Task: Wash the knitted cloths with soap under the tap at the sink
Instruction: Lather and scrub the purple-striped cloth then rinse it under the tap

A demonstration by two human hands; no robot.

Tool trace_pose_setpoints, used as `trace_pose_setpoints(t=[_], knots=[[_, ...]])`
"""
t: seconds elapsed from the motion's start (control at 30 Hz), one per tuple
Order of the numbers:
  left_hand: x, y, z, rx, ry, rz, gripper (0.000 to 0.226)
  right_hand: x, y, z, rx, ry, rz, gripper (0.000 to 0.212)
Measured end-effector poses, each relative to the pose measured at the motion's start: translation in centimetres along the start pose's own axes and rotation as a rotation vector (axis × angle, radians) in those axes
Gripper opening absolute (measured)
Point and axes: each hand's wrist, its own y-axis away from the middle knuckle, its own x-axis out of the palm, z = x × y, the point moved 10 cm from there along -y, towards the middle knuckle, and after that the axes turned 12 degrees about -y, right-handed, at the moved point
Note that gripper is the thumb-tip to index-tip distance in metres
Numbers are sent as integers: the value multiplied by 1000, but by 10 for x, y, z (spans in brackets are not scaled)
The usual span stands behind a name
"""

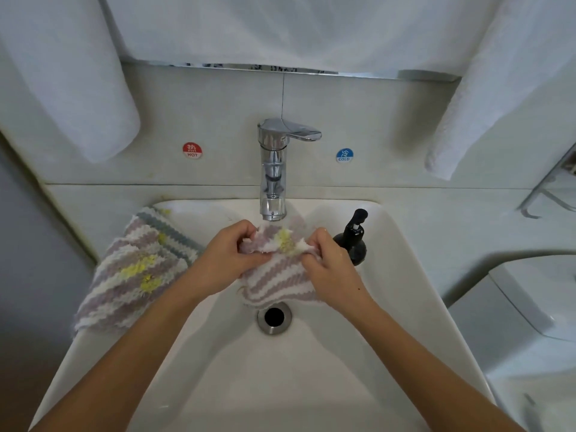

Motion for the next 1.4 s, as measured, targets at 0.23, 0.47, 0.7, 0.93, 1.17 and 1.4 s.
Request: trace_pose_setpoints(t=[0.23,0.47,0.7,0.93,1.17,1.4], knots=[[-3,2,1,47,-102,94,28,-7,-3,2,30,-167,20,31],[-2,5,-6,66,-79,94,27,5,1,1,100,-316,98,36],[12,9,-14,119,-49,53,36,12,-3,-8,133,-325,9,7],[5,10,-18,73,77,-24,35,-3,-5,0,47,-339,-39,14],[-8,11,-9,-9,-437,-79,22,-11,-5,11,-59,-194,-12,16],[-3,9,-4,36,-328,90,25,-2,-4,2,50,-59,160,18]])
